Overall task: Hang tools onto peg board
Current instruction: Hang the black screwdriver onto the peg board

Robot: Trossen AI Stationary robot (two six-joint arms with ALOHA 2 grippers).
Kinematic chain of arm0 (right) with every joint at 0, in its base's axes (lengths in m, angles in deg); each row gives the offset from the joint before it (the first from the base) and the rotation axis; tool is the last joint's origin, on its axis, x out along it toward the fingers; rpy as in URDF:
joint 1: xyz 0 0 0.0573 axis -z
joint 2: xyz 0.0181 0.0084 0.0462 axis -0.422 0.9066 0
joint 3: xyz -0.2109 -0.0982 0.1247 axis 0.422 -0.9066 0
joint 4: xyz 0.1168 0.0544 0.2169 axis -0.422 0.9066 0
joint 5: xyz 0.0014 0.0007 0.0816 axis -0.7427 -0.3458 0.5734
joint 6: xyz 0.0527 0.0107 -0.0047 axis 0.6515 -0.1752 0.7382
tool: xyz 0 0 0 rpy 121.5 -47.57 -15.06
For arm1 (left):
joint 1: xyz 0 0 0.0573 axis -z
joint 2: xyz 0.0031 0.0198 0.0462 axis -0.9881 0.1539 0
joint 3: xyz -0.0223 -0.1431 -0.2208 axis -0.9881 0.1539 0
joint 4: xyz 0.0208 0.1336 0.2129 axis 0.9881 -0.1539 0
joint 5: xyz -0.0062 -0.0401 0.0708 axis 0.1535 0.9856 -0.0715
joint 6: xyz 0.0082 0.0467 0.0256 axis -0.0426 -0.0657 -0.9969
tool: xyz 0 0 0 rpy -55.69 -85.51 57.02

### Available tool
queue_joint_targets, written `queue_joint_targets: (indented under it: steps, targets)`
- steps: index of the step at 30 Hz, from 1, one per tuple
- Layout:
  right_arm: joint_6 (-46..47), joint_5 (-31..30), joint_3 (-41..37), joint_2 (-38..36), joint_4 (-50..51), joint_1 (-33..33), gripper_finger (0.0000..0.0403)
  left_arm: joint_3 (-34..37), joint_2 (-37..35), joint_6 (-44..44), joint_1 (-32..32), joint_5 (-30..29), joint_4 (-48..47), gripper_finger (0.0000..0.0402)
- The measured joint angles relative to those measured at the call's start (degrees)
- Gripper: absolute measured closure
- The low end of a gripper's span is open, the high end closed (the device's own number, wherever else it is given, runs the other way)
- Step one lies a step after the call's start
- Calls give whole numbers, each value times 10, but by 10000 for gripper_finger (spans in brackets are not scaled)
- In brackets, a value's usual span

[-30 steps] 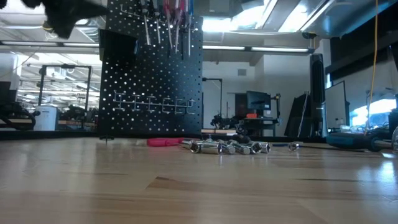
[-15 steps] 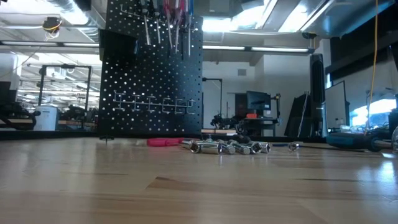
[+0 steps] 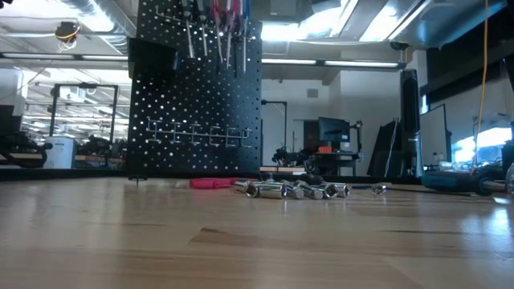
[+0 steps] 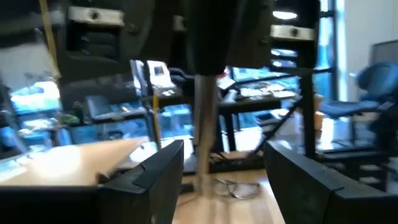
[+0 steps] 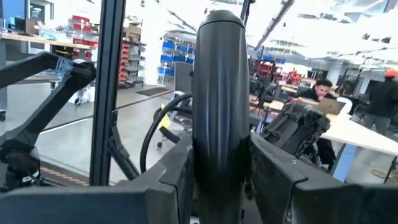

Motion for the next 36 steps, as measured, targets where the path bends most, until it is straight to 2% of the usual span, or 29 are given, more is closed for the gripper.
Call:
queue_joint_targets:
  steps: [6,9,19,26,36]
  targets:
    - [-2,0,0,17,-39,8,276,0,0,-17,-40,-8,1,194]
    - [-4,0,0,26,-42,15,276,0,0,-16,-54,-9,1,210]
    - [-1,0,0,28,-39,28,276,0,-1,-42,-47,-9,-24,301]
    - [1,4,0,28,-41,28,276,0,-1,-25,-47,-11,-29,386]
    - [6,1,0,28,-34,28,247,0,-3,-23,-47,-13,-31,391]
